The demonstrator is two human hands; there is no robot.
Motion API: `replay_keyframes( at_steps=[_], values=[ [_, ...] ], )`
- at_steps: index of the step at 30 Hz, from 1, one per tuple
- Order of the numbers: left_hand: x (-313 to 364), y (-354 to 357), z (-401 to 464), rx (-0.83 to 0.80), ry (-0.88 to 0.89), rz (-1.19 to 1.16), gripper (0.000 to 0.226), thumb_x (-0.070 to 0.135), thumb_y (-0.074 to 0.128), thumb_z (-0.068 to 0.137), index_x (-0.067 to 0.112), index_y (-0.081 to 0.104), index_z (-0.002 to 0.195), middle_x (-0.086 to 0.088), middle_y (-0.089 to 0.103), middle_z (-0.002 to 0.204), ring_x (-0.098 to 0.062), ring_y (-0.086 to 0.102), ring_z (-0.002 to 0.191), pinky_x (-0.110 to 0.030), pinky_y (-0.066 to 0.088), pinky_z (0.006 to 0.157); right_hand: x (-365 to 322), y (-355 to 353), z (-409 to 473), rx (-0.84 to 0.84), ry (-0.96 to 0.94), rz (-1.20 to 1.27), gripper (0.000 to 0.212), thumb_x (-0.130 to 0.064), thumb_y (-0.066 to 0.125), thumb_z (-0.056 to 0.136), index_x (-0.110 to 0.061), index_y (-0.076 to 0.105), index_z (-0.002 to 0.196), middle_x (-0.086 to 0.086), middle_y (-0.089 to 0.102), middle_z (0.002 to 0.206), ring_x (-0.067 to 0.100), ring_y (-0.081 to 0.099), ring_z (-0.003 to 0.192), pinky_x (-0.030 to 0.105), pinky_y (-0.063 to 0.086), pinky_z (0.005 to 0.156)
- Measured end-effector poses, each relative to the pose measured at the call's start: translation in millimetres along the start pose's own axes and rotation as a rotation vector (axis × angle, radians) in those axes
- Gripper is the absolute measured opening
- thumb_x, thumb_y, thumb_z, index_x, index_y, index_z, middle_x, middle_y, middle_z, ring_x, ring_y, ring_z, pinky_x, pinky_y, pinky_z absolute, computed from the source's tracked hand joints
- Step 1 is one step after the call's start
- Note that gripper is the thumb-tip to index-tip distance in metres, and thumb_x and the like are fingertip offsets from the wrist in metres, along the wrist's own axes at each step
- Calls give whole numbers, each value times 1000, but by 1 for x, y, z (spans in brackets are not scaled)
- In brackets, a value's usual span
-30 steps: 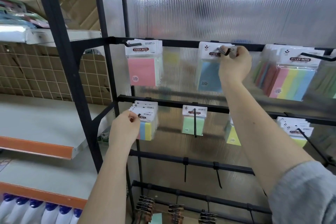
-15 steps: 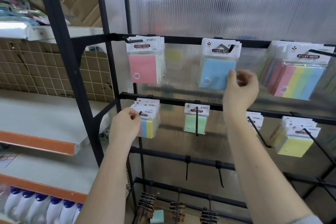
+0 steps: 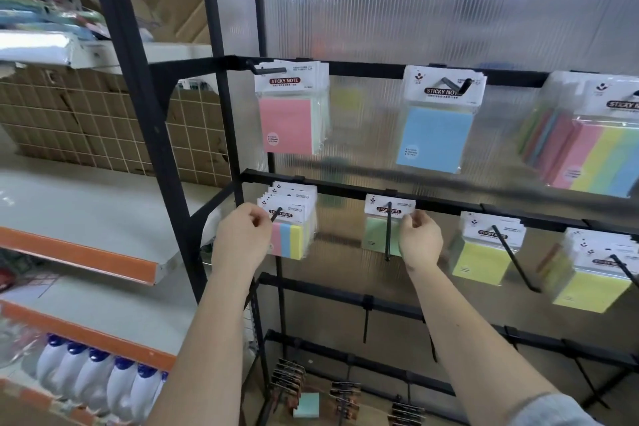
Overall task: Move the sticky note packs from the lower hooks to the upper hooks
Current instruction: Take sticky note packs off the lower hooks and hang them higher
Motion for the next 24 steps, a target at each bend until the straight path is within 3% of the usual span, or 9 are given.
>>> replay_keyframes(
  at_steps=[4,8,13,17,19,20,22,24],
  values=[
    [-2,-1,0,2,-6,1,18,16,50,95,14,60,109,-5,64,105,-13,56,93,-13,33,53,11,11,6,-49,30,-55,43,-19,42,99,-1,45,138,17,56,132,33,55,118,37,43,101],
    [-4,-1,0,-1,-13,4,17,15,50,94,14,60,109,-6,65,104,-13,56,91,-14,34,53,11,9,7,-10,8,-85,25,-11,45,97,5,59,109,20,64,107,34,59,102,27,38,77],
    [-5,-1,0,4,-13,1,19,15,50,95,14,60,111,-5,64,107,-11,54,91,-12,35,55,12,2,-6,120,-4,-31,40,-9,59,90,1,50,128,19,52,129,34,53,117,38,41,98],
    [-7,-2,0,8,-8,-5,21,13,49,94,13,60,112,-5,64,107,-10,53,89,-12,34,55,15,4,-9,100,34,-7,31,-11,61,89,1,55,117,18,55,118,33,56,106,27,42,81],
    [-8,-2,0,8,-3,-14,21,13,49,95,12,60,112,-5,63,107,-10,53,89,-12,35,55,18,15,-9,-14,39,27,15,-15,56,93,-3,62,99,11,62,97,29,61,92,20,42,63],
    [-10,-2,0,4,-3,-20,21,13,49,95,12,60,112,-5,63,106,-11,53,88,-12,35,55,19,18,-10,-65,46,57,16,-16,54,95,-5,62,85,9,63,85,25,60,82,20,38,54],
    [-13,-1,2,-7,-17,-42,20,13,48,95,12,60,111,-5,64,104,-13,54,86,-15,36,55,23,21,-13,-113,80,111,28,-18,54,95,0,58,75,14,63,75,21,55,72,23,35,52],
    [-18,0,6,-15,-44,-62,19,13,48,94,12,61,109,-6,64,101,-15,56,85,-18,37,55,23,17,-17,-103,87,143,29,-19,53,95,6,62,87,21,66,86,24,57,76,28,39,61]
  ],
)
Point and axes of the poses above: each hand's wrist, its own z-axis towards the middle knuckle, its own y-axis out of the palm, x = y × z, the point moved 9 cm from there along z, towards the middle knuckle
